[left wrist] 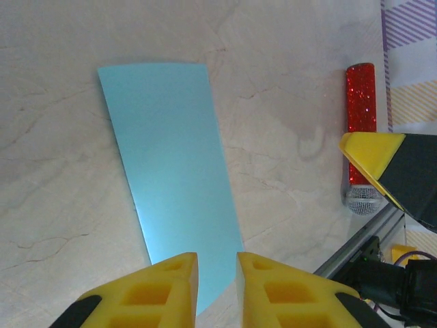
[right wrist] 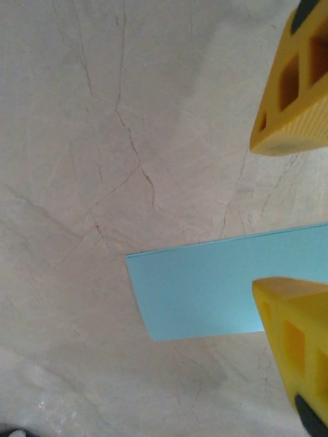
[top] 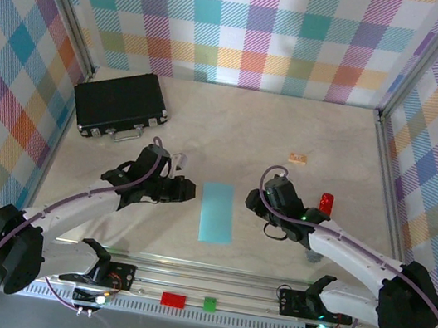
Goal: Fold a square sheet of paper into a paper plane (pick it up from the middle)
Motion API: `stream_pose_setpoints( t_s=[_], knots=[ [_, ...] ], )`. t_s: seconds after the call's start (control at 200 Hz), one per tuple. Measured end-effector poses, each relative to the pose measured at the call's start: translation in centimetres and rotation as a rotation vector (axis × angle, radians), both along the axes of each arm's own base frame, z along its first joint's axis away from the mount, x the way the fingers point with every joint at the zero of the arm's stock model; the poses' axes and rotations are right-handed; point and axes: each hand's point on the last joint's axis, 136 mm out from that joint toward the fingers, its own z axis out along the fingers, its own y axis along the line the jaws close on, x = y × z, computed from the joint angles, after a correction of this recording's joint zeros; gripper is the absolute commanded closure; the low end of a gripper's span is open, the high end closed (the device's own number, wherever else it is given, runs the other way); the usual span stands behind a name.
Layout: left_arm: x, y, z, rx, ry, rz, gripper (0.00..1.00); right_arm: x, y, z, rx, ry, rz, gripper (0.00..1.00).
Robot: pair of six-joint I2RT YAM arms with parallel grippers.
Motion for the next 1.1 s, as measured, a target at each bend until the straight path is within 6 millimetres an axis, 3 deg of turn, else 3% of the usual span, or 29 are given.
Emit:
stream_pose_setpoints(
  t_s=[0.05, 0.155, 0.275, 0.475, 0.715, 0.93, 1.1],
  knots=[
    [0.0, 0.1, 0.0, -0.005, 0.006, 0.008, 0.78, 0.0, 0.0, 0.0, -0.014, -0.008, 0.017, 0.65],
    [-0.3, -0.1, 0.0, -0.028, 0.029, 0.014, 0.8, 0.1, -0.2, 0.1, -0.028, -0.014, 0.03, 0.56],
    [-0.8, -0.3, -0.2, -0.051, 0.058, 0.01, 0.81, -0.4, -0.3, 0.5, -0.007, -0.006, 0.025, 0.58],
    [-0.2, -1.5, -0.3, -0.127, 0.095, 0.022, 0.86, -2.6, 0.0, -0.3, 0.08, 0.039, 0.067, 0.62],
    [1.2, -3.0, -2.5, -0.171, 0.161, 0.038, 0.89, -4.4, 0.9, -0.6, 0.151, 0.11, 0.117, 0.67],
    [2.5, -4.4, -6.7, -0.166, 0.279, 0.046, 0.91, -5.3, 2.0, -0.9, 0.227, 0.176, 0.132, 0.71],
    [3.7, -5.4, -6.9, -0.178, 0.283, 0.032, 0.91, -6.0, 2.5, -2.5, 0.259, 0.255, 0.125, 0.71]
  ],
)
